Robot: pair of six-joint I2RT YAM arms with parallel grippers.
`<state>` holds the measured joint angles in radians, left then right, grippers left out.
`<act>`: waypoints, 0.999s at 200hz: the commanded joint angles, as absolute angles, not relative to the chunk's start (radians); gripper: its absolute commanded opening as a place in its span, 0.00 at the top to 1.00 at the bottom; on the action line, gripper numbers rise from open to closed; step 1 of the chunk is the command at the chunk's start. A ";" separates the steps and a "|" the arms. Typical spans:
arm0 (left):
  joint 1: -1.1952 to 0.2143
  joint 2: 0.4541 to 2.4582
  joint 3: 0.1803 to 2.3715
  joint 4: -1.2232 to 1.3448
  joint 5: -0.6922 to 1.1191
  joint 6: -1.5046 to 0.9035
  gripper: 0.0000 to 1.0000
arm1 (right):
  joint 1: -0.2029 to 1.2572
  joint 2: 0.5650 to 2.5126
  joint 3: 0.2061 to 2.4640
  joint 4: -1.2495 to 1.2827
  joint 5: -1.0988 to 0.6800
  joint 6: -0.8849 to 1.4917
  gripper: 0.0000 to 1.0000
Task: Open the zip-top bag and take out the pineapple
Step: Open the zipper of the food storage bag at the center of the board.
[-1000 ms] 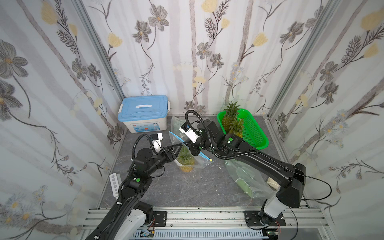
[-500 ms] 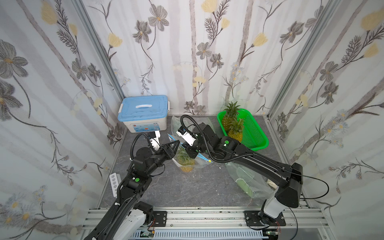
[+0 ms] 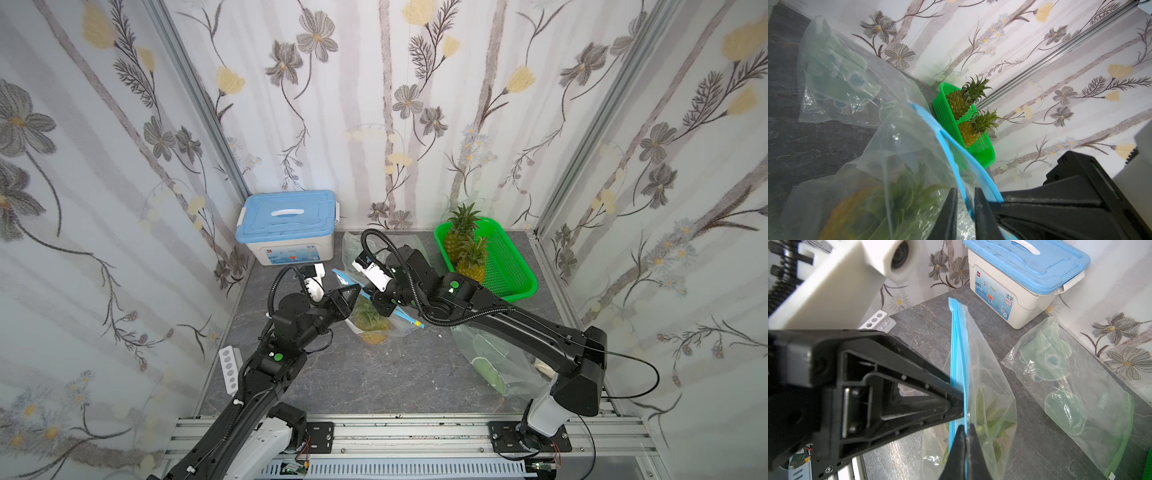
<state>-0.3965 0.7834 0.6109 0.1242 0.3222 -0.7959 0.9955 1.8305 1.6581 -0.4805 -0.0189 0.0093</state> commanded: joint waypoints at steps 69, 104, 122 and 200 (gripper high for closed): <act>-0.421 0.669 0.647 -0.023 0.264 -0.731 1.00 | 0.958 1.835 1.667 -0.456 0.244 0.001 1.00; -0.430 0.580 0.682 -0.200 0.244 -0.713 1.00 | 0.918 1.853 1.689 -0.465 0.268 0.014 1.00; -0.431 0.579 0.667 -0.216 0.245 -0.724 1.00 | 0.921 1.872 1.722 -0.490 0.250 0.014 1.00; -0.442 0.601 0.643 -0.181 0.218 -0.730 1.00 | 0.965 1.773 1.799 -0.614 0.219 0.031 0.60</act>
